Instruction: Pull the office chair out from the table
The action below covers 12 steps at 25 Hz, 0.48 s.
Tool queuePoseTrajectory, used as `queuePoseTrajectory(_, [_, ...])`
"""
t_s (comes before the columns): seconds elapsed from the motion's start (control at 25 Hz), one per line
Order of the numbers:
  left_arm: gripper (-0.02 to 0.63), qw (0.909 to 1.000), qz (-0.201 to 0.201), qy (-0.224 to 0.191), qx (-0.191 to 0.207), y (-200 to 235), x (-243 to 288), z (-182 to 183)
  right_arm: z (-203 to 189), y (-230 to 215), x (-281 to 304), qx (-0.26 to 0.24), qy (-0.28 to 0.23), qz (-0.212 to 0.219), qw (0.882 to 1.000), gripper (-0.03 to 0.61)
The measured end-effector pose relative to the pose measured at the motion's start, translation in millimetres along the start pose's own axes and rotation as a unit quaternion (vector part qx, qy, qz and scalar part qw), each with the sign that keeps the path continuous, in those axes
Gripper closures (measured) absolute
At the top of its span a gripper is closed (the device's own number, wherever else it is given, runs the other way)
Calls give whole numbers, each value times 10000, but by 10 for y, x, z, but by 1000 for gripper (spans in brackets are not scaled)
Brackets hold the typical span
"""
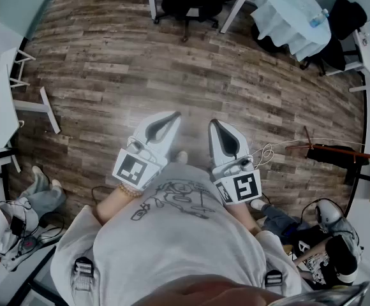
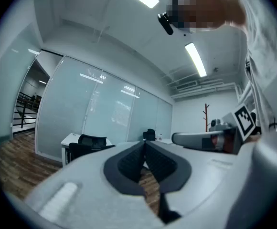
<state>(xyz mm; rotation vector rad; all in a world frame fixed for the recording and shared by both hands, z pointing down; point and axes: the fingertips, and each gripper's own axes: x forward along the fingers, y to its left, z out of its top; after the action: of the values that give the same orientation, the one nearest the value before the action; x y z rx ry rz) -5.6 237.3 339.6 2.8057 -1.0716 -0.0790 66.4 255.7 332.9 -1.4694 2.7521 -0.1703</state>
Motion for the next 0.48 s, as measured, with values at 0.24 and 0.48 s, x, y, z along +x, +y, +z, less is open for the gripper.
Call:
queuePoseTrajectory(0.24, [609, 10000, -23, -21, 16, 603, 108, 92, 95, -19, 653, -89, 15, 54, 9999, 572])
queuePoseTrajectory(0.48, [609, 9999, -119, -32, 84, 1299, 254, 259, 228, -5, 1368, 23, -162, 89, 9998, 572])
